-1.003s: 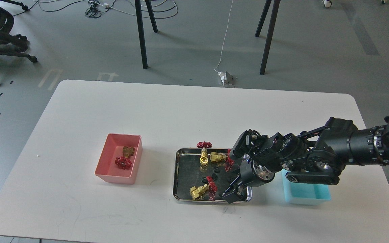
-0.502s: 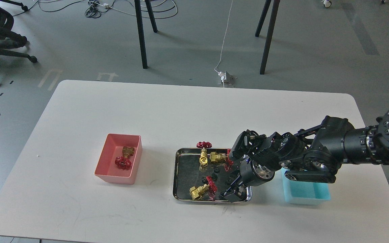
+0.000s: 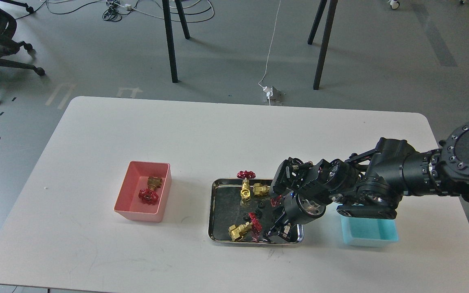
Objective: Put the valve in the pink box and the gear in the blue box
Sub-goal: 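Close the right hand on the dark gear in the tray, then move the gear over the light blue box and release it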
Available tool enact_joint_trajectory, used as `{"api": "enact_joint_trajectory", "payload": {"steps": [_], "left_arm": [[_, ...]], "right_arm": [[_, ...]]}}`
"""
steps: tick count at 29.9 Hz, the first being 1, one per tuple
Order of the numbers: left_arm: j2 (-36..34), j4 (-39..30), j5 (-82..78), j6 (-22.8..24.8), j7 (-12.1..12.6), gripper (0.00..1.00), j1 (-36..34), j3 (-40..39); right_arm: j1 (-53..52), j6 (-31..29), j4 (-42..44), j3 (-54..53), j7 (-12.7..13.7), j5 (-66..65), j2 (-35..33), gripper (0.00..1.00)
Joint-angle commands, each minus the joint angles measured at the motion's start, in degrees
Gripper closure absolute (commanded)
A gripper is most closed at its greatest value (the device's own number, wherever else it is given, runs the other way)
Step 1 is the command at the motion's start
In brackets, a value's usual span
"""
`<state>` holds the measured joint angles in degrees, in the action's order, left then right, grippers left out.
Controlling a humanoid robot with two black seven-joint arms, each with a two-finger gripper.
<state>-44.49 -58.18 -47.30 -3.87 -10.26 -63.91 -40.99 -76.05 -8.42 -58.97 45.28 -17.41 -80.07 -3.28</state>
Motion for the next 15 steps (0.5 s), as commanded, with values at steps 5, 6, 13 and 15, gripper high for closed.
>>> {"api": "enact_joint_trajectory", "payload": {"steps": [5,6,13,15], "left_arm": [[-0.86,0.00,0.11,0.01,-0.02,0.01,0.01,-0.58],[-0.86,0.00,0.11,0.09,-0.02,0.01,0.01,-0.85],[-0.86,0.00,0.11,0.09,-0.02,0.01,0.01,-0.94],[-0.86,0.00,0.11,0.09,-0.02,0.01,0.01,-0.85]], "right_arm": [[-0.94,-0.02,0.00,1.56,0.18,-0.09,0.20,0.39],[-0.94,-0.02,0.00,1.65,0.18,-0.09,0.20,0.41],[-1.64,-0.02,0.00,2.00,0.36,-0.09,0.20,0.53],[-1.73,-0.02,0.00,2.00,0.45,-0.09,0.20,0.55]]}}
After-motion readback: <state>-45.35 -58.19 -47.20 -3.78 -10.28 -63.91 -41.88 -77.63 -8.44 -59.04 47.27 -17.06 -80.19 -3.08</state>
